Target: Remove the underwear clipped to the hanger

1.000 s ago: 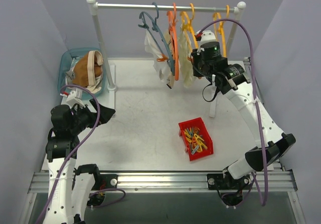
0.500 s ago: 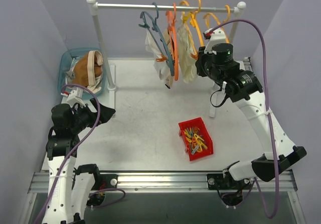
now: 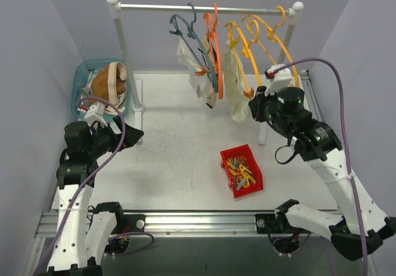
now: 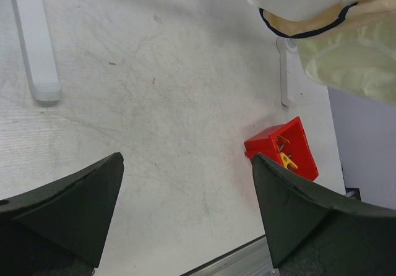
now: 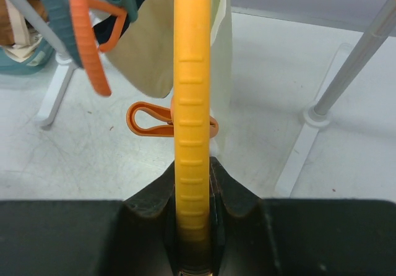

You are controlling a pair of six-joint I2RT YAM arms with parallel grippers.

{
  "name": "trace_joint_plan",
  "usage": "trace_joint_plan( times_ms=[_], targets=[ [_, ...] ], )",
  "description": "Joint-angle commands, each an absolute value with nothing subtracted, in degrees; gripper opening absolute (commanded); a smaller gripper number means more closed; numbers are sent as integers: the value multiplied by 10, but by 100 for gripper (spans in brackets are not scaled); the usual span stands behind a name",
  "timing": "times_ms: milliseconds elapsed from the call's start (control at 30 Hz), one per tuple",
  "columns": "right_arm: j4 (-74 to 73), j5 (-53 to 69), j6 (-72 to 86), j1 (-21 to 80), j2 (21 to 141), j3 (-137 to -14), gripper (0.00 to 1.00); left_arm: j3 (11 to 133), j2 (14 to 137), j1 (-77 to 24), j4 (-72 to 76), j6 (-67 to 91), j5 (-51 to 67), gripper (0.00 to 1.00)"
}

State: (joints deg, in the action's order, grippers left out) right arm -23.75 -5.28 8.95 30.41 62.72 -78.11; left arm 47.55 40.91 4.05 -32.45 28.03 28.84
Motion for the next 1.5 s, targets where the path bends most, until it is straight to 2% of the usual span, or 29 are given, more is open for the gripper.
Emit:
trace_joint_plan(
  times_ms=[0, 233, 367, 633, 767, 1067, 1267, 1367, 1467],
  targets=[
    [-219, -64, 119, 330, 545, -726, 0, 503, 410, 35, -289, 273, 309, 94],
    [-293, -83, 206, 431, 396, -562, 0, 487, 415, 4, -255, 289, 371, 94],
    [-315, -27, 254, 455, 312, -493, 0, 476, 409, -20, -255, 290, 385, 94],
    [-296, 95, 270, 483, 297, -464, 0, 453, 379, -23, -251, 302, 395, 94],
    [-258, 115, 289, 502, 318, -436, 0, 443, 367, -24, -252, 308, 394, 94],
    [-173, 34, 341, 597, 429, -363, 0, 389, 365, -32, -206, 354, 394, 94],
    [-142, -54, 382, 657, 524, -356, 0, 387, 400, -85, -189, 374, 345, 94],
    [-141, -108, 409, 676, 527, -346, 0, 392, 410, -113, -185, 376, 316, 94],
    [-141, -172, 436, 685, 478, -327, 0, 390, 410, -118, -178, 380, 310, 94]
  ],
)
